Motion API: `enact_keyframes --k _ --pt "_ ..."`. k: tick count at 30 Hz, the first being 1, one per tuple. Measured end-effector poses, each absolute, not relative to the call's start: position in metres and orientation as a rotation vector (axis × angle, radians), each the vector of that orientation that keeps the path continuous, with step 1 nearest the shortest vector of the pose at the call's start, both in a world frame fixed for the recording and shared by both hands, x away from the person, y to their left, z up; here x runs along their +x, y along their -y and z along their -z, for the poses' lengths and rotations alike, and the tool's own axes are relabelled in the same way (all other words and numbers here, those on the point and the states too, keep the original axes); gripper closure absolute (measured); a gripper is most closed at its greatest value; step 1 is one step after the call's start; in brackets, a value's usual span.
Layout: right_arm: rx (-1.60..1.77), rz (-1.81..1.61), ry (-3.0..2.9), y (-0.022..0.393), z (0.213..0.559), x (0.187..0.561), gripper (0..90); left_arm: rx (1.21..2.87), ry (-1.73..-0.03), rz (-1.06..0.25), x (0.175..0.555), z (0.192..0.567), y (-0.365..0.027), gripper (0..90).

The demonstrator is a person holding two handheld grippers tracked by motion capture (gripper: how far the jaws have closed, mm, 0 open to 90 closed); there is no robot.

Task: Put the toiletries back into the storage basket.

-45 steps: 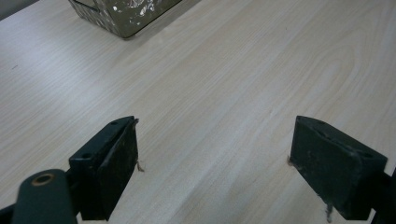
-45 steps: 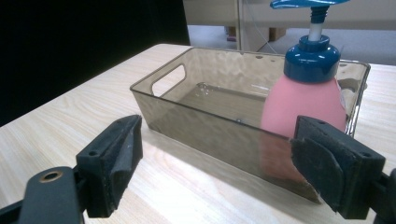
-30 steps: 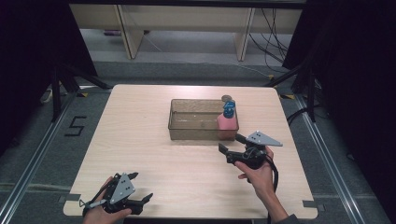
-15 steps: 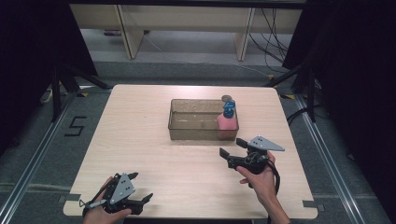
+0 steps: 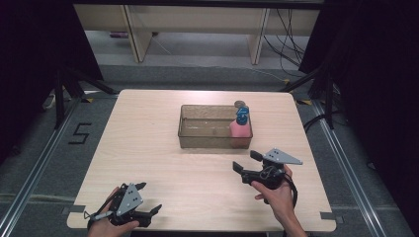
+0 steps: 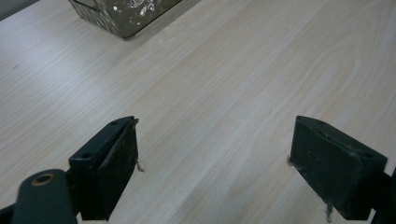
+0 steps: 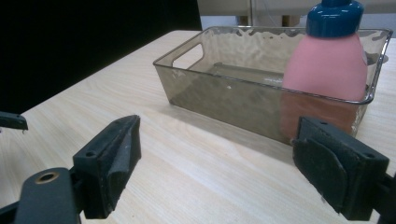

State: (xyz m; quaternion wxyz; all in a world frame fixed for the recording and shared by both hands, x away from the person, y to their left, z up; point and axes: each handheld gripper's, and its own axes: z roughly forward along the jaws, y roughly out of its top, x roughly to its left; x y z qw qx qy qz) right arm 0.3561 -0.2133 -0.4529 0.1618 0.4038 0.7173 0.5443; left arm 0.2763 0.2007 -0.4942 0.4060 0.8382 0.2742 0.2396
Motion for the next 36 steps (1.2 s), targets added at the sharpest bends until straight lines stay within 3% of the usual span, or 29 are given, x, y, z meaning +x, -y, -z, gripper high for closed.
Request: enact_keyframes --k 36 --pt "1.121 -1.584 -2.122 0.208 0.462 0.331 15.5 2.122 -0.689 -0.610 0.276 0.494 -0.202 14.9"
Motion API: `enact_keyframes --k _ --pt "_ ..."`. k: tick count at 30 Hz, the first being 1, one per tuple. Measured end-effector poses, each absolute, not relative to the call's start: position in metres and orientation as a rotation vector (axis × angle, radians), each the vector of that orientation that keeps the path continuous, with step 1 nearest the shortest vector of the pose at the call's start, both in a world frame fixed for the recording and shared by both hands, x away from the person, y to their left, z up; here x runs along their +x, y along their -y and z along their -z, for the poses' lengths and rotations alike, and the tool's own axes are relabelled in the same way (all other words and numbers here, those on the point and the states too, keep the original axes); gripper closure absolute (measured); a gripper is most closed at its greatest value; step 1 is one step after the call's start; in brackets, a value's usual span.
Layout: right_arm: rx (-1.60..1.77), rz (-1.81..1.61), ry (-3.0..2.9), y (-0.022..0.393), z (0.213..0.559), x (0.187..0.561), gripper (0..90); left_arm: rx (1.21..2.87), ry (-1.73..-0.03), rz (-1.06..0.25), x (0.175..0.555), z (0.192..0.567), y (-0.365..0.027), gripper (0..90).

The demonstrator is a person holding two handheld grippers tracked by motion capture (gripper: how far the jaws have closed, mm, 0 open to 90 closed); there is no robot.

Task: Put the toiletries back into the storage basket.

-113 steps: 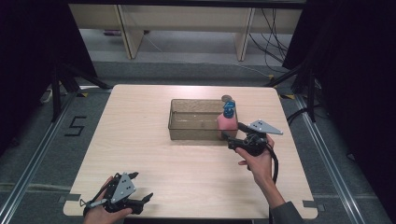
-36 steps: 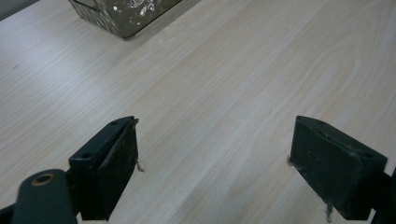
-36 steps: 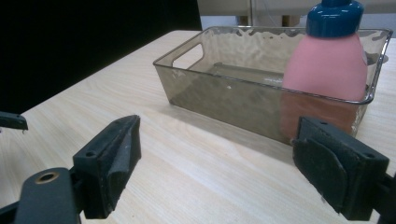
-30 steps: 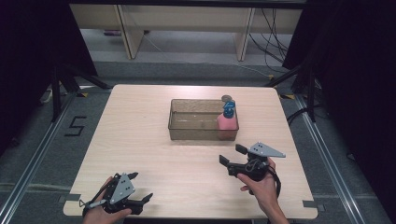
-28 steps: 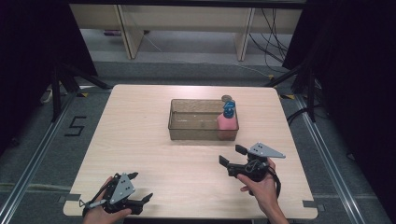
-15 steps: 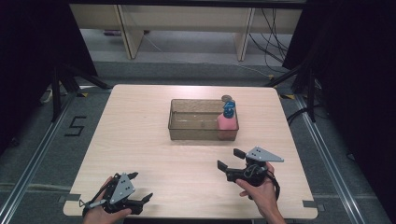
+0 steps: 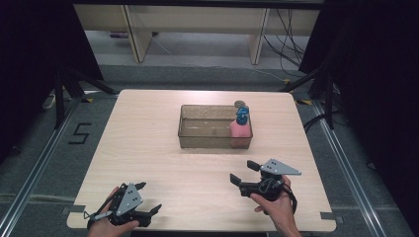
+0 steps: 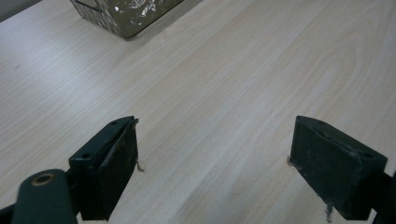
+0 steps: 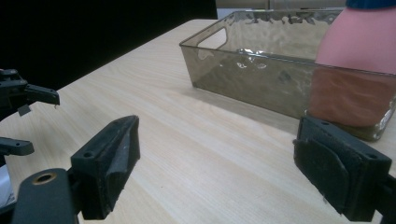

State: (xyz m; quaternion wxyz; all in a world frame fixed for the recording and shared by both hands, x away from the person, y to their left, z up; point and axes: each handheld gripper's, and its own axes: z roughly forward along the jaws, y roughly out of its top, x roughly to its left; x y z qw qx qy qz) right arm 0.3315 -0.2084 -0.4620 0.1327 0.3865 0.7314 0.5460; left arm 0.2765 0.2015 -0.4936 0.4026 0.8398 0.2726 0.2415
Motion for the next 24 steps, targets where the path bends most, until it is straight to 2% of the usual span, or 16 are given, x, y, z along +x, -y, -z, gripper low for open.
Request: enact_keyframes --k 24 --pt "1.093 -1.577 -2.153 0.205 0.467 0.319 15.6 2.126 -0.689 -0.606 0.277 0.493 -0.202 14.9"
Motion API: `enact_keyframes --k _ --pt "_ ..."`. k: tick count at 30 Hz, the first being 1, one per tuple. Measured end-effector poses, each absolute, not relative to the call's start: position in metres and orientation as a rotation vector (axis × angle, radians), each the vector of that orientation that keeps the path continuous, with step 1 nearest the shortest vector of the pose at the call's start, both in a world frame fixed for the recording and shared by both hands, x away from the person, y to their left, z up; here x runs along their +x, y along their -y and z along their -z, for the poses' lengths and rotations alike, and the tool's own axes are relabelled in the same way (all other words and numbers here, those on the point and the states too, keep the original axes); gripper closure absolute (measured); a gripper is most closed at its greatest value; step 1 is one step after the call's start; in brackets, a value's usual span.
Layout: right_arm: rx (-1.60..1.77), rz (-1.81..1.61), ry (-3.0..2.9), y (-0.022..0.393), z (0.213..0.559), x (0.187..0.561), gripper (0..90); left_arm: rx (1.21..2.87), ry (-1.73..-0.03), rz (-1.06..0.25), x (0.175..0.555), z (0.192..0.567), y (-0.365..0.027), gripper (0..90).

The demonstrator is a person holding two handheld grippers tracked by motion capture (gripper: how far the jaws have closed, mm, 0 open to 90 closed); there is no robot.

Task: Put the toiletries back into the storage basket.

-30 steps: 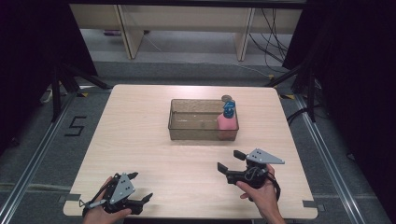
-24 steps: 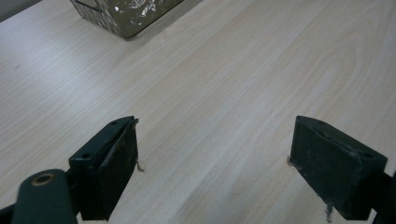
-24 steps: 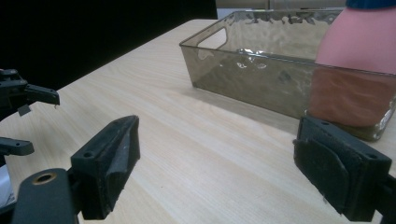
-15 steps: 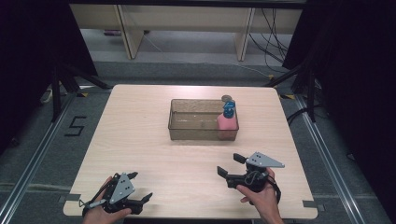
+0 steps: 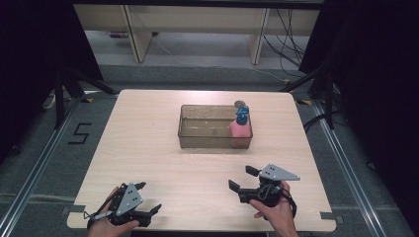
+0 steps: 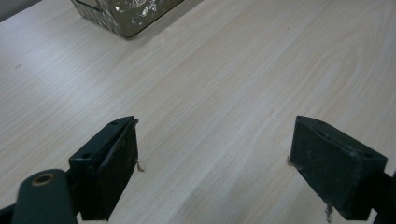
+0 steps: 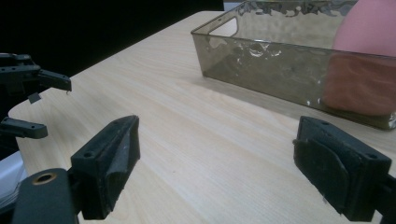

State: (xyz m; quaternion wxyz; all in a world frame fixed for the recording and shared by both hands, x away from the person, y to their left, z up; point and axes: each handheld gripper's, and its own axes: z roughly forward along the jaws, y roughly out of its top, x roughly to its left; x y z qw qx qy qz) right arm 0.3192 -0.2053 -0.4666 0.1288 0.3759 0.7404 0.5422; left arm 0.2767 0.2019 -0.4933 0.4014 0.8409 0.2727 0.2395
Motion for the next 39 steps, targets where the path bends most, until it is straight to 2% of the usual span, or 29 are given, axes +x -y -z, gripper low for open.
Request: enact_keyframes --k 39 --pt "1.120 -1.559 -2.201 0.206 0.474 0.296 15.6 2.121 -0.692 -0.610 0.276 0.494 -0.201 14.9"
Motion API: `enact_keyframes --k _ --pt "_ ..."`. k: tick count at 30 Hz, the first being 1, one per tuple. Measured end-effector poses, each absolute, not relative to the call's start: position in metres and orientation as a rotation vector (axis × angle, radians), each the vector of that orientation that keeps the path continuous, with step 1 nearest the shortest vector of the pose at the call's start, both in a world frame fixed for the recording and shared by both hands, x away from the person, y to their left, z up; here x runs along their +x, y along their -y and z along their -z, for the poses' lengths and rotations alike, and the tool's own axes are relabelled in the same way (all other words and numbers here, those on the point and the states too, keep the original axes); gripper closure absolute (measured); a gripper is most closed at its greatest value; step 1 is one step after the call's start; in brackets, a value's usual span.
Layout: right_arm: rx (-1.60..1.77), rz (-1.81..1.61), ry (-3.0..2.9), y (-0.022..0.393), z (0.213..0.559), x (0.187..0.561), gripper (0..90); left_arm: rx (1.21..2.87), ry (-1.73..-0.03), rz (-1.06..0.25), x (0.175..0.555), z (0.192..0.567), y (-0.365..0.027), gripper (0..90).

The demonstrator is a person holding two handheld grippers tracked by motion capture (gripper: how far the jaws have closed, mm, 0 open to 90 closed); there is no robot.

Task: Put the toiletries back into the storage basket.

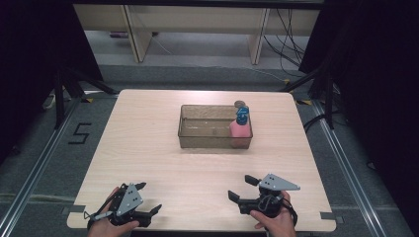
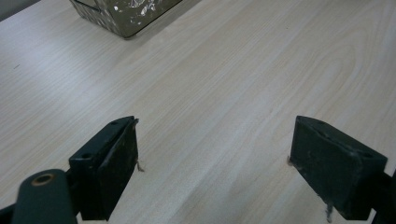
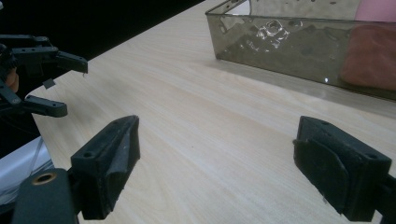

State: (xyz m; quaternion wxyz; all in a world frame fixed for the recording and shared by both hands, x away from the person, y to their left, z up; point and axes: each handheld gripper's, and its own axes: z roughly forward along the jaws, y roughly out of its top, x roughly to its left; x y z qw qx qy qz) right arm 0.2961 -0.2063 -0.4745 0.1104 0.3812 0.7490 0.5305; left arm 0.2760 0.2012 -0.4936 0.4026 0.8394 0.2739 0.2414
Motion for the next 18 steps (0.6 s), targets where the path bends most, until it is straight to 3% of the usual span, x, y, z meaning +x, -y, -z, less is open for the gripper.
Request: enact_keyframes --k 18 --pt "1.155 -1.572 -2.187 0.215 0.478 0.284 15.5 2.119 -0.693 -0.606 0.276 0.494 -0.201 14.8"
